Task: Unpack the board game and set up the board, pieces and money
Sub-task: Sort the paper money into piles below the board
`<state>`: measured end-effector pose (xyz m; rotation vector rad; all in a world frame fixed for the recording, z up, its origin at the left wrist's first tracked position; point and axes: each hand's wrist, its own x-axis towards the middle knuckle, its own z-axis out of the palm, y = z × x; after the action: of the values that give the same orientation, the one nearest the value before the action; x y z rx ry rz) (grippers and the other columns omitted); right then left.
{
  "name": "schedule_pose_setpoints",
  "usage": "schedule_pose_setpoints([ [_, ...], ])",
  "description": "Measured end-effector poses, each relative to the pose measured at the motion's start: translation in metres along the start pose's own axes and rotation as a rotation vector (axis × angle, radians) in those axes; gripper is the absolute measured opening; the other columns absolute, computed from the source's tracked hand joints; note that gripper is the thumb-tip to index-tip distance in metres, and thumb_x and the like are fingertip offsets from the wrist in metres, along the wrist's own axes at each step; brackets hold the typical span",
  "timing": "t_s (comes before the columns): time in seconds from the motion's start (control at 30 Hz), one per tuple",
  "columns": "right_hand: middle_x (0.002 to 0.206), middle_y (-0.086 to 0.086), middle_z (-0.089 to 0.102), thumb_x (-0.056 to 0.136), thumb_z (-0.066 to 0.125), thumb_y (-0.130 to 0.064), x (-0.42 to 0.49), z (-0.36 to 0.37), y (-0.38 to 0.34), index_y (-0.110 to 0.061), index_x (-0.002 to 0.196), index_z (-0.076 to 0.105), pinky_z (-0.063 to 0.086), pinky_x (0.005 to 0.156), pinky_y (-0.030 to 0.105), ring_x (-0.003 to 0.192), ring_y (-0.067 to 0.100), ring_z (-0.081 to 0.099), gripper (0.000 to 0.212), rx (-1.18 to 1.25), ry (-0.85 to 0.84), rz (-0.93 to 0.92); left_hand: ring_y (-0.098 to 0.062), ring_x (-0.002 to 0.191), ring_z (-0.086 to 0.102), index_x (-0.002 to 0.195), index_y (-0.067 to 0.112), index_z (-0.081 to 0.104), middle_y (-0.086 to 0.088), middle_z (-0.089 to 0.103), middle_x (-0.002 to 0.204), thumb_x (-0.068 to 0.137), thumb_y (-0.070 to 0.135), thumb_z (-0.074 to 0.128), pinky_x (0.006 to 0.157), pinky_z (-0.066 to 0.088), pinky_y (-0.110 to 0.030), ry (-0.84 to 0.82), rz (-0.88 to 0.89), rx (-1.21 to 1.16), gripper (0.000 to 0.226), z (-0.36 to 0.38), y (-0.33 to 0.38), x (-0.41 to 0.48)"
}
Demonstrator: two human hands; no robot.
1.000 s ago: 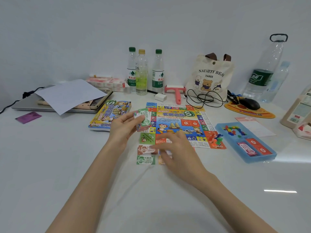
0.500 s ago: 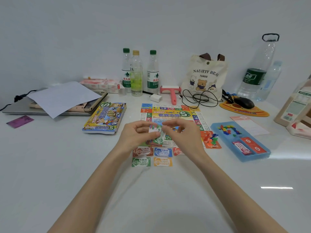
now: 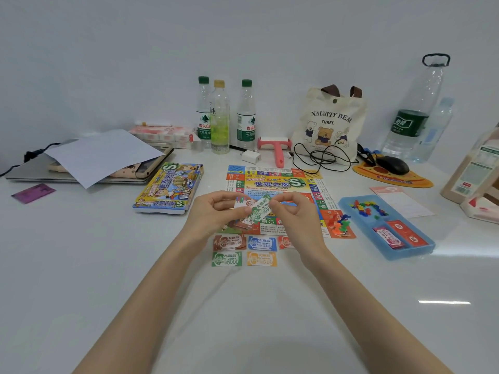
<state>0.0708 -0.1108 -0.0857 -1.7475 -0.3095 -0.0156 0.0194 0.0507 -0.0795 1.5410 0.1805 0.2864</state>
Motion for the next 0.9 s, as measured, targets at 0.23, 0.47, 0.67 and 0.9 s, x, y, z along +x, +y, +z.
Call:
schedule_pose_setpoints([
  [0.23, 0.086, -0.009, 0.07, 0.083, 0.072, -0.018, -0.004, 0.004, 0.0, -0.019, 0.089, 0.062, 0.045, 0.066, 0.016, 0.071, -0.008, 0.062, 0.012, -0.11, -0.081, -0.029, -0.006, 0.064, 0.069, 0.099, 0.016, 0.07, 0.007, 0.075, 0.075, 0.075, 0.003, 0.078, 0.055, 0.053, -0.017, 0.116, 0.014, -0.02, 0.028, -0.01, 0.0, 0.005],
  [0.47, 0.076, -0.016, 0.07, 0.082, 0.07, -0.029, 0.005, 0.002, -0.004, -0.032, 0.08, 0.071, 0.048, 0.067, 0.02, 0.076, -0.004, 0.064, 0.004, -0.343, -0.07, -0.121, -0.015, 0.071, 0.07, 0.102, 0.015, 0.07, -0.005, 0.076, 0.085, 0.074, 0.006, 0.079, 0.056, 0.053, -0.021, 0.062, 0.022, 0.041, 0.031, -0.018, 0.001, 0.007],
  [0.67, 0.081, -0.007, 0.075, 0.081, 0.074, -0.021, 0.003, -0.003, -0.005, -0.018, 0.085, 0.077, 0.052, 0.071, 0.015, 0.081, 0.0, 0.068, 0.005, -0.249, -0.271, 0.068, -0.012, 0.069, 0.068, 0.101, 0.014, 0.07, -0.005, 0.075, 0.089, 0.076, 0.004, 0.076, 0.06, 0.055, -0.021, 0.148, -0.01, -0.123, 0.027, -0.026, -0.003, 0.012],
  [0.9, 0.076, -0.002, 0.075, 0.077, 0.076, -0.022, -0.007, 0.01, -0.003, -0.019, 0.082, 0.078, 0.056, 0.086, 0.035, 0.078, 0.009, 0.071, 0.006, -0.416, -0.433, 0.056, -0.014, 0.074, 0.071, 0.101, 0.009, 0.07, -0.007, 0.075, 0.09, 0.074, 0.001, 0.076, 0.064, 0.058, -0.023, 0.19, -0.034, -0.185, 0.028, -0.03, -0.01, 0.016],
])
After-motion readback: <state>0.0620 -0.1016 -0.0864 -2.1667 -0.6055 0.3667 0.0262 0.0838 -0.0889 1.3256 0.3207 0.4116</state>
